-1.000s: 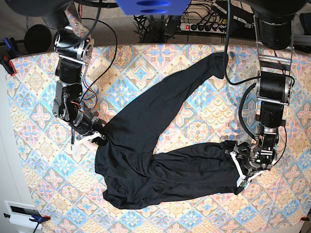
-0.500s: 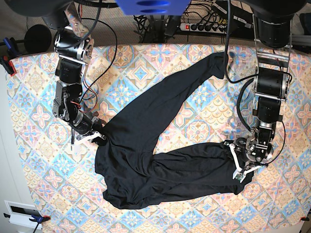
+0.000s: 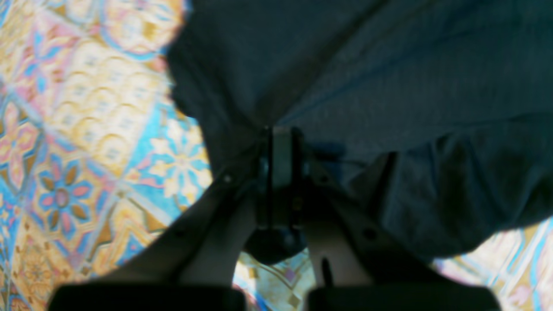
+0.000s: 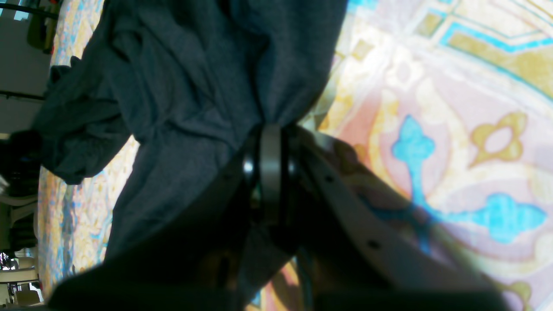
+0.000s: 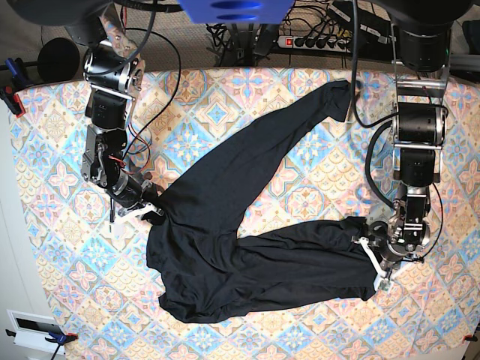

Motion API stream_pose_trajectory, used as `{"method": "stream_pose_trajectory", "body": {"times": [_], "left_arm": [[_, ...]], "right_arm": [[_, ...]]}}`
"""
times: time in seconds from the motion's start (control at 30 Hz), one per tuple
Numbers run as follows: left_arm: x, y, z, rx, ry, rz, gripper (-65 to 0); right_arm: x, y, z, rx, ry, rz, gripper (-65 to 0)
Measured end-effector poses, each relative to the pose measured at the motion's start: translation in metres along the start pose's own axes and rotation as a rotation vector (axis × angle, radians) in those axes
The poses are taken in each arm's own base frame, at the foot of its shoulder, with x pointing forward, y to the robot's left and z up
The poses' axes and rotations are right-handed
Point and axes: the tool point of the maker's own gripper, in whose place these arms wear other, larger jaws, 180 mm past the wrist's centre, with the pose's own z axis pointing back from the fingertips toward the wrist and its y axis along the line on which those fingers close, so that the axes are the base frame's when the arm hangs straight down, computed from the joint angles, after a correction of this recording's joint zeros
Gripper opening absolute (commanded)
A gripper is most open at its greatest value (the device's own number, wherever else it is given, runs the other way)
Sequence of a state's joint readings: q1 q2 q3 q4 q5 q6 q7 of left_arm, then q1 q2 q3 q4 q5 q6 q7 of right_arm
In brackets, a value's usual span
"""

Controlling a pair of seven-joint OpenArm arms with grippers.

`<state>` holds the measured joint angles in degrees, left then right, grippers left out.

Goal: Layout the t-shirt on the table in an organized manner, then fold the t-shirt properly
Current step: 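Pull the shirt with both grippers to spread it flat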

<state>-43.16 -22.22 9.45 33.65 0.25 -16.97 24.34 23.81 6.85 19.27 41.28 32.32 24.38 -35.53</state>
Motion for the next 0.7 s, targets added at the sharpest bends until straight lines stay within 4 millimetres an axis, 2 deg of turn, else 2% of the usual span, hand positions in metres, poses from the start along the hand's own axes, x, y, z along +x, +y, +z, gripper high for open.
{"method": "stream_pose_trajectory", "body": {"times": [0.13, 0.3, 0.47, 0.57, 0.7], "left_arm": [[0.018, -0.004, 0.018, 0.002, -0.065, 0.008, -65.0], [0.024, -0.019, 0.046, 0.006, -0.104, -0.052, -65.0], [0.04, -0.048, 0.079, -0.064, -0.15, -0.205, -65.0], [0.037, -0.057, 0.094, -0.086, -0.143, -0.284, -65.0], [0.029, -0.055, 0.119, -0.076, -0.129, -0.425, -65.0]], "right_arm": [[0.004, 0.002, 0.002, -0.003, -0.007, 0.006, -65.0], [0.006, 0.005, 0.005, 0.0, -0.008, 0.014, -65.0], [0.008, 0.01, 0.012, -0.013, 0.027, 0.069, -65.0], [0.008, -0.001, 0.023, -0.035, 0.028, 0.093, -65.0], [0.012, -0.02, 0.043, -0.077, 0.016, 0.139, -65.0]]}}
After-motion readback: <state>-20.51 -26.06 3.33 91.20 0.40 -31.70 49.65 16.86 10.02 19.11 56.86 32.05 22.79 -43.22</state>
